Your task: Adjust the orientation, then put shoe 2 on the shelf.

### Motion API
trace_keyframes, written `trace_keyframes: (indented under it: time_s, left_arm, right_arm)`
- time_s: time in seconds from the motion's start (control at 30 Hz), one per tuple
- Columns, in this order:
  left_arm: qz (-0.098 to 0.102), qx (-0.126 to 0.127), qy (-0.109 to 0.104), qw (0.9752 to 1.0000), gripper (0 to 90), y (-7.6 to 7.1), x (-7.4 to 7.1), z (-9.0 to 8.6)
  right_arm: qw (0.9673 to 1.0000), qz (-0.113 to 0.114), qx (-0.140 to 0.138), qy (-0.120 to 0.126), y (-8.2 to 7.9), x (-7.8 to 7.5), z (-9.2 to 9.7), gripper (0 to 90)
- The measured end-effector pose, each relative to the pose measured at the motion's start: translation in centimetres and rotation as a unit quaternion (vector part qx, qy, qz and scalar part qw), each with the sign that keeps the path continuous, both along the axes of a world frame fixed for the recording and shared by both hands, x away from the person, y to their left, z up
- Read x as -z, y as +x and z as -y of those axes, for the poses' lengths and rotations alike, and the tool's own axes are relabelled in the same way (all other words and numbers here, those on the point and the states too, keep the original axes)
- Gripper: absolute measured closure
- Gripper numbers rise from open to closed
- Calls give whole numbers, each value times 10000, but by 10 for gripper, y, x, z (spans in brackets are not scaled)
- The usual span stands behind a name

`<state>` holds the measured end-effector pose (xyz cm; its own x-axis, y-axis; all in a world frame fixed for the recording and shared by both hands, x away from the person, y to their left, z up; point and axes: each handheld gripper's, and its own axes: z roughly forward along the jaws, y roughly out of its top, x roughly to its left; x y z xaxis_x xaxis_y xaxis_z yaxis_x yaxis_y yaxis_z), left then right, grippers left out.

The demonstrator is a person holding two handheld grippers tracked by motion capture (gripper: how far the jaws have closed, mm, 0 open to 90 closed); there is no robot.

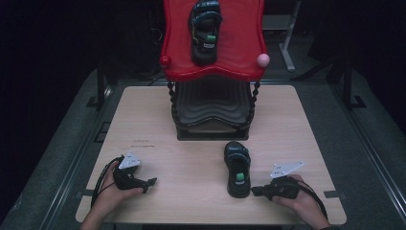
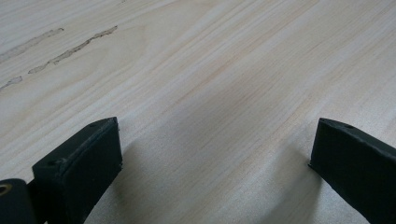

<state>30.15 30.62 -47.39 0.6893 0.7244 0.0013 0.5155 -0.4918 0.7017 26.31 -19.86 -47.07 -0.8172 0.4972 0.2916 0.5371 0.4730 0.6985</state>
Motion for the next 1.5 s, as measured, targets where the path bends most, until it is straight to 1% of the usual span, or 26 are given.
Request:
trace_keyframes:
  time_s: [0.03, 0.1, 0.13, 0.2, 0.23, 0.27, 0.33, 0.43, 0.53, 0.6, 0.73, 0.87, 1.0, 1.1, 1.33, 1.5]
  left_arm:
    - [1, 4, -1, 10000, 9, 0, 0, 0]
    - [1, 12, 1, 10000, 9, 0, 0, 0]
    - [1, 15, 1, 10000, 9, 0, 0, 0]
    - [2, 17, -1, 10000, 9, 0, 0, 0]
    - [2, 17, -1, 10000, 9, 0, 0, 0]
    - [3, 17, -1, 10000, 9, 0, 0, 0]
    - [3, 17, 1, 10000, 9, 0, 0, 0]
    - [2, 16, 1, 10000, 9, 0, 0, 0]
    - [4, 6, 0, 10000, 8, 0, 0, 0]
    - [3, 5, 2, 10000, 9, 0, 0, 0]
    - [-3, 7, 8, 10000, 8, 0, 0, 0]
    - [-3, 7, 8, 10000, 8, 0, 0, 0]
    - [-4, 8, 10, 10000, 9, 0, 0, 0]
    - [-2, 8, 7, 10000, 9, 0, 0, 0]
    - [5, 4, 0, 10000, 9, 0, 0, 0]
    - [4, 4, 2, 10000, 9, 0, 0, 0]
  right_arm:
    - [10000, 26, 43, 5, 0, -2, 2, 900]
    - [9998, 83, 163, 101, 1, -6, 7, 889]
    - [9993, 162, 306, 154, 1, -10, 13, 866]
    - [9984, 234, 461, 228, 2, -13, 19, 835]
    - [9976, 278, 572, 288, 3, -16, 22, 814]
    - [9965, 341, 684, 335, 4, -19, 26, 772]
    - [9942, 492, 847, 438, 6, -26, 30, 732]
    - [9917, 631, 960, 578, 8, -33, 32, 673]
    - [9887, 757, 1050, 751, 12, -40, 32, 568]
    - [9875, 821, 1055, 834, 17, -44, 30, 509]
    - [9850, 956, 1021, 1012, 25, -50, 24, 473]
    - [9850, 997, 933, 1054, 31, -52, 15, 457]
    - [9862, 974, 820, 1054, 39, -50, 5, 454]
    - [9865, 948, 772, 1089, 43, -48, -1, 455]
    - [9891, 872, 569, 1039, 51, -41, -16, 454]
    - [9897, 796, 609, 1023, 58, -35, -22, 479]
